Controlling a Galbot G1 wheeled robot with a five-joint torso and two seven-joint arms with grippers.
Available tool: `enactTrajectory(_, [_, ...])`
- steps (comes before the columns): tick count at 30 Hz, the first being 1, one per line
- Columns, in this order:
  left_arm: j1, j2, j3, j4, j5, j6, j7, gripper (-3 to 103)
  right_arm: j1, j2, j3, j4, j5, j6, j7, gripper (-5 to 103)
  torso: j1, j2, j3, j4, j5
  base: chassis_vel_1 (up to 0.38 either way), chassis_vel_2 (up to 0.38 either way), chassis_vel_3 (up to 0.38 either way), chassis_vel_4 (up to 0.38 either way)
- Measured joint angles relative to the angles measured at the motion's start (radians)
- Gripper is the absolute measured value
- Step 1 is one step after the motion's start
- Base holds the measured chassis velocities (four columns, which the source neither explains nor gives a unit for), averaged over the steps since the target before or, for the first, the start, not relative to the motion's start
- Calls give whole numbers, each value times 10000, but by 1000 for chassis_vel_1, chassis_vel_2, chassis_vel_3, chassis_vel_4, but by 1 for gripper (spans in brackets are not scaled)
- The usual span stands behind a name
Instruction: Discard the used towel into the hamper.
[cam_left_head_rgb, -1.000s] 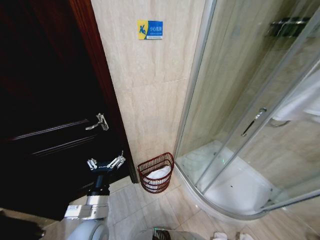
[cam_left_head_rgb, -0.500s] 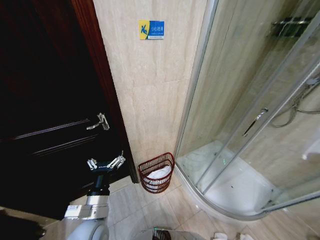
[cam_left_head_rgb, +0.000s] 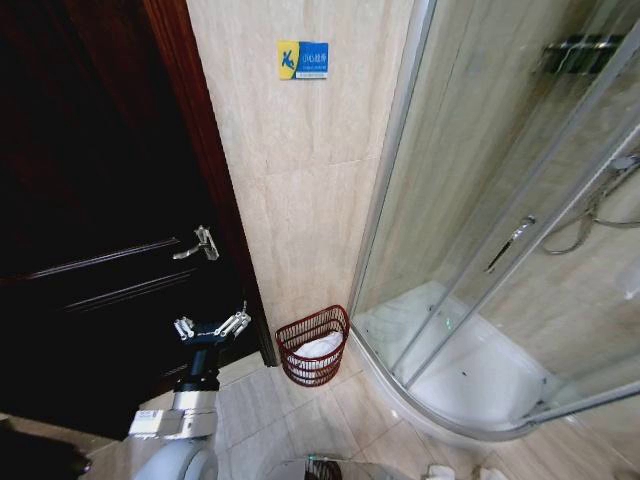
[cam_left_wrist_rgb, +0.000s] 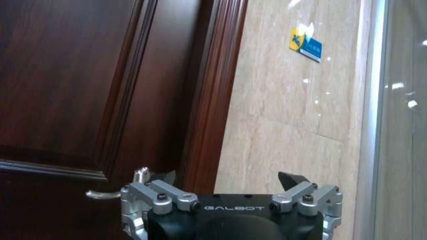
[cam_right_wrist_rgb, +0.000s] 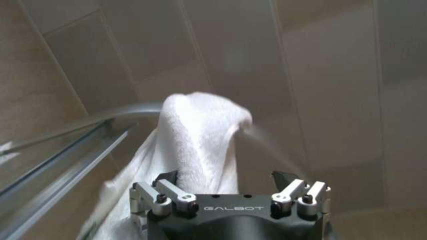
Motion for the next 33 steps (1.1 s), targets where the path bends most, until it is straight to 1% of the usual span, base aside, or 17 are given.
enactTrajectory(1, [0,0,0,0,0,0,0,100,0,0,0,0,0,0,0,90,0,0,0,0,0,0,0,0,0])
enactTrajectory(4, [0,0,0,0,0,0,0,100,-350,73,-71,196,1367,-373,78,90,0,0,0,1,1,0,0,0,0])
enactTrajectory(5, [0,0,0,0,0,0,0,100,-350,73,-71,196,1367,-373,78,90,0,0,0,1,1,0,0,0,0])
enactTrajectory(6, [0,0,0,0,0,0,0,100,-413,134,-185,324,2022,-546,126,94,0,0,0,1,1,0,0,0,0])
enactTrajectory(8, [0,0,0,0,0,0,0,100,-462,261,-367,535,2818,-753,149,87,1,0,1,3,1,0,0,0,0])
enactTrajectory(9, [0,0,0,0,0,0,0,100,-502,336,-436,683,3109,-849,153,87,1,-1,1,3,2,0,0,0,0])
enactTrajectory(12, [0,0,0,0,0,0,0,100,-570,415,-494,864,3303,-993,156,82,1,-2,1,3,1,0,0,0,0])
enactTrajectory(17, [0,0,0,0,0,0,0,100,-593,408,-498,819,3257,-1023,113,66,1,-2,1,2,1,0,0,0,0])
enactTrajectory(19, [0,0,0,0,0,0,0,100,-598,392,-476,805,3241,-1023,110,66,1,-2,1,2,2,0,0,0,0])
enactTrajectory(21, [0,0,0,0,0,1,0,100,-638,358,-405,803,3218,-1022,99,58,1,-2,1,2,1,0,0,0,0])
enactTrajectory(22, [0,0,0,0,0,1,0,100,-638,358,-405,803,3218,-1022,99,58,1,-2,1,2,1,0,0,0,0])
enactTrajectory(25, [0,0,0,0,0,0,0,100,-663,331,-386,809,3188,-1007,81,46,1,-2,1,2,1,0,0,0,0])
enactTrajectory(26, [0,0,0,0,0,0,0,100,-663,331,-386,809,3188,-1007,81,46,1,-2,1,2,1,0,0,0,0])
enactTrajectory(29, [0,0,0,0,0,0,0,100,-688,305,-385,812,3177,-984,60,34,1,-2,1,2,1,0,0,0,0])
enactTrajectory(30, [0,0,0,0,0,0,0,100,-688,305,-385,812,3177,-984,60,34,1,-2,1,2,1,0,0,0,0])
enactTrajectory(32, [0,0,0,0,0,0,0,100,-705,297,-384,812,3171,-957,36,27,0,-2,1,2,1,0,0,0,0])
enactTrajectory(33, [0,0,0,0,0,0,0,100,-705,297,-384,812,3171,-957,36,27,0,-2,1,2,1,0,0,0,0])
